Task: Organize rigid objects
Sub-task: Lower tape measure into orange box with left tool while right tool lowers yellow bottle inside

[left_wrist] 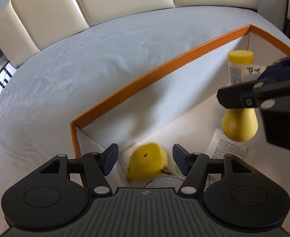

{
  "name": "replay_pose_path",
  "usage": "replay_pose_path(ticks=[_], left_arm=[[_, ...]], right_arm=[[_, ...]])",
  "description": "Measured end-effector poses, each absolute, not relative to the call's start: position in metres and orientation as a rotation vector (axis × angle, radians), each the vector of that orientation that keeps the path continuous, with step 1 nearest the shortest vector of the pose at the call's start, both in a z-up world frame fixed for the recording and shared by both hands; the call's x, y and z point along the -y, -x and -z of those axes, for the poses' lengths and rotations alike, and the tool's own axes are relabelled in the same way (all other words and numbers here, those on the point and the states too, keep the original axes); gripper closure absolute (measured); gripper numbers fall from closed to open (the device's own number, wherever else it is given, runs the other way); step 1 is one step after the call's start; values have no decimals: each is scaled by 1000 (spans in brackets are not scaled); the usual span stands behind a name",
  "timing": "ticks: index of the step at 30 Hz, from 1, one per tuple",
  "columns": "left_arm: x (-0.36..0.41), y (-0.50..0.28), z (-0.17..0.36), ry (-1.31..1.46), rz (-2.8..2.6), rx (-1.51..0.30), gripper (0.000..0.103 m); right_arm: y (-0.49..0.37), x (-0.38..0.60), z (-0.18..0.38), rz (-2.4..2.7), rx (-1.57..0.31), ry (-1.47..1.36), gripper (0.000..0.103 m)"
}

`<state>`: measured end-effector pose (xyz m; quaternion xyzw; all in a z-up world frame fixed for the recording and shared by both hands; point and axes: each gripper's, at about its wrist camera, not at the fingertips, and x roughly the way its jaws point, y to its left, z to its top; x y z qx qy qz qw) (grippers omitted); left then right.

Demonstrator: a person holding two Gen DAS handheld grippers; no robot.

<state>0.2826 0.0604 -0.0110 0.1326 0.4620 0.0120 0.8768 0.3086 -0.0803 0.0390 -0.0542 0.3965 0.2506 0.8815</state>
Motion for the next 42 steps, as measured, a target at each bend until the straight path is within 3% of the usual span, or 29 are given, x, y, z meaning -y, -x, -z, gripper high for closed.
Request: replay_pose_path(ticks=[6,14,23,27,36,42], left_arm=[[-92,-277,-11,-27,12,-908,31],[-177,-250,-51,447,-47,-675,32],[-191,-251,-37,491,-75,-749,37],[-194,-252,-33,503,-67,-760,37],[-190,-251,-30,498,-46,-791,37],[-187,-247,-30,483,-40,-799,37]], right_arm=[[-310,69,-41,-496,-831,162,79],[-321,45,-41,-493,-855,156,79],[-337,-11,-6,-436,-916,277,79],[-345,-11,9,-428,-1015,201,79],[-339,-12,2,-424,-989,134,78],[-331,-19,11,-425,-1096,199,82]])
